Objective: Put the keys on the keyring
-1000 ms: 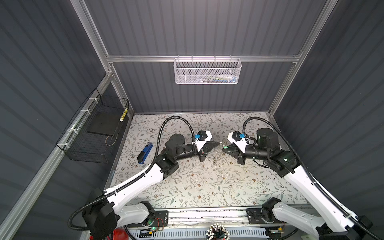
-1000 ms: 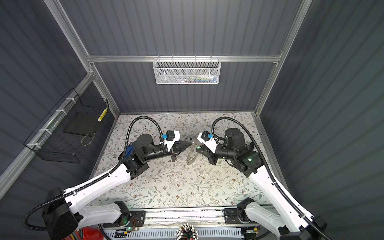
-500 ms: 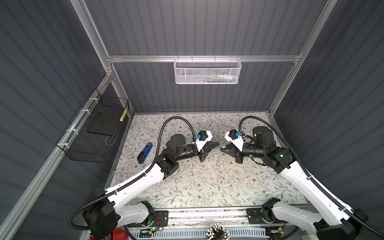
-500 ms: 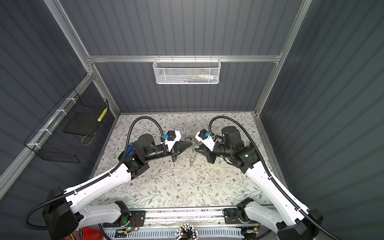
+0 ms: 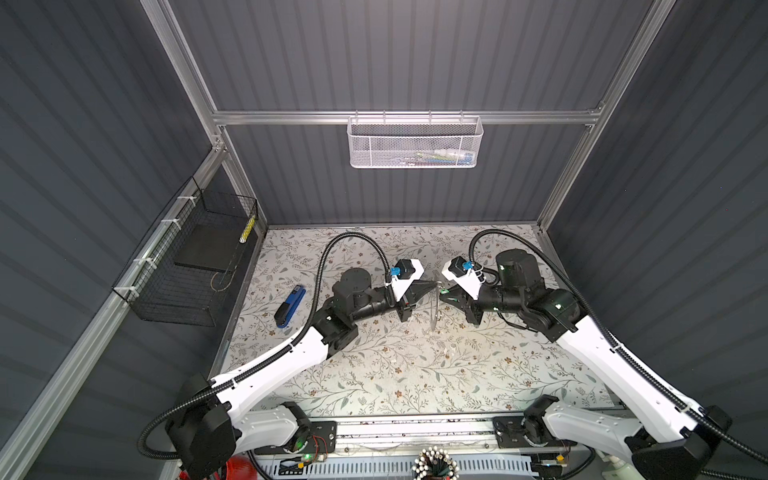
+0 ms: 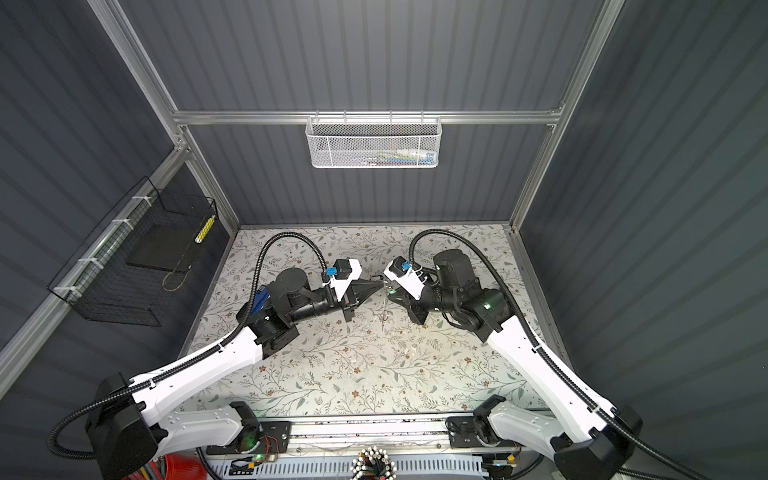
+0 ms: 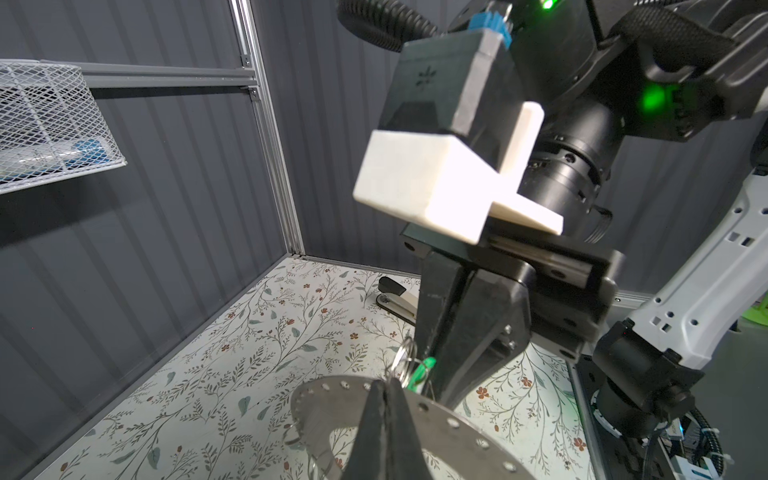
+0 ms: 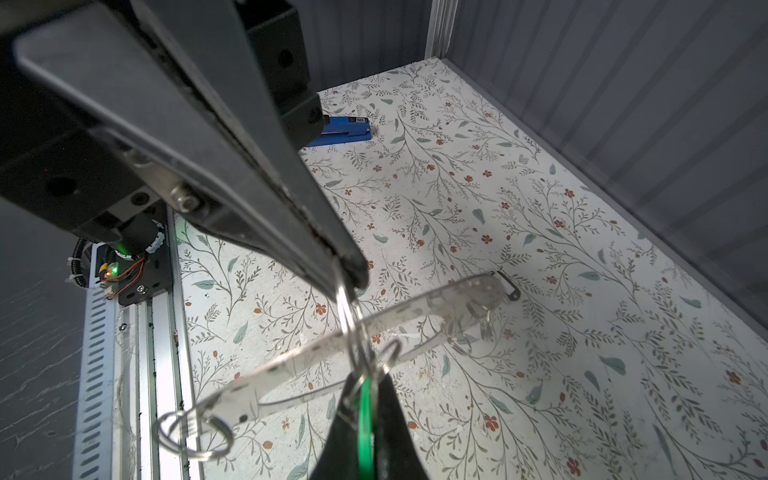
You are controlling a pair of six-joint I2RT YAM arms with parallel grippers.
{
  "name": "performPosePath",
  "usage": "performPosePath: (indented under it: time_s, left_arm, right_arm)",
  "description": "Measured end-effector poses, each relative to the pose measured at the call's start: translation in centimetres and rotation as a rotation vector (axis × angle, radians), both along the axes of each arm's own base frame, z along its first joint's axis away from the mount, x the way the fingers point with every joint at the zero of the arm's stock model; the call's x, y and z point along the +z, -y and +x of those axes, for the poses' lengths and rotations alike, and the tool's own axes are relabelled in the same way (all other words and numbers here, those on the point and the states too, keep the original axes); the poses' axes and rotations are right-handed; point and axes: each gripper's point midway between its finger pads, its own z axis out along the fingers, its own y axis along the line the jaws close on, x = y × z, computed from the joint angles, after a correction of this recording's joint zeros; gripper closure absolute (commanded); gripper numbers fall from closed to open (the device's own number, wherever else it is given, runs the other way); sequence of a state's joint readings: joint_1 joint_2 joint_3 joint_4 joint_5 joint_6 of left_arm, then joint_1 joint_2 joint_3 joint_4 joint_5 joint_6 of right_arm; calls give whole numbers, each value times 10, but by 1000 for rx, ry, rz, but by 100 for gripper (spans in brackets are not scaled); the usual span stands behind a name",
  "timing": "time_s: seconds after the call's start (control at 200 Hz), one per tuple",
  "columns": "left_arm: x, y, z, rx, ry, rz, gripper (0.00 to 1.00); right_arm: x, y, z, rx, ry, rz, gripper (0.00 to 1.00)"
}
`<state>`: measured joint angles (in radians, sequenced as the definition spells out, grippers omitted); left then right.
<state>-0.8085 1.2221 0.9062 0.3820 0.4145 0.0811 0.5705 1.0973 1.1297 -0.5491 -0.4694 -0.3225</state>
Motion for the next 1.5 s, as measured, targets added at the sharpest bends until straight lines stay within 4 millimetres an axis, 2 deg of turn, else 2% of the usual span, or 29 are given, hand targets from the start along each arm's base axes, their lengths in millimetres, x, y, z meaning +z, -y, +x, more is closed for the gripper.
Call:
performPosePath:
  time_s: [0.12,0.27,0.405,0.555,0.7,1.051,1.496]
  left_arm:
    - [0,0,0,1,0,0,100]
    - [0,-1,1,6,1,0,100]
    - [0,-3,-1,7,3,-3,100]
    - [2,-3,-1,7,5,-5,100]
    - [2,-3,-2,7,5,-5,100]
    - [1,-3,-2,3,4,-4,100]
    - [1,-2,-4,-6,4,-4,100]
  right_arm:
    - [0,0,-1,-1,4,-3,72]
    - [-1,9,-10,-7,58,7,64]
    - [13,16,-20,-11,141,57,62]
    - [30,17,-22,-12,219,108,63]
    - [36,14,-18,-11,262,135,67]
    - [35,8,-5,-24,286,128,77]
    - [36,5,0,-22,304,128,91]
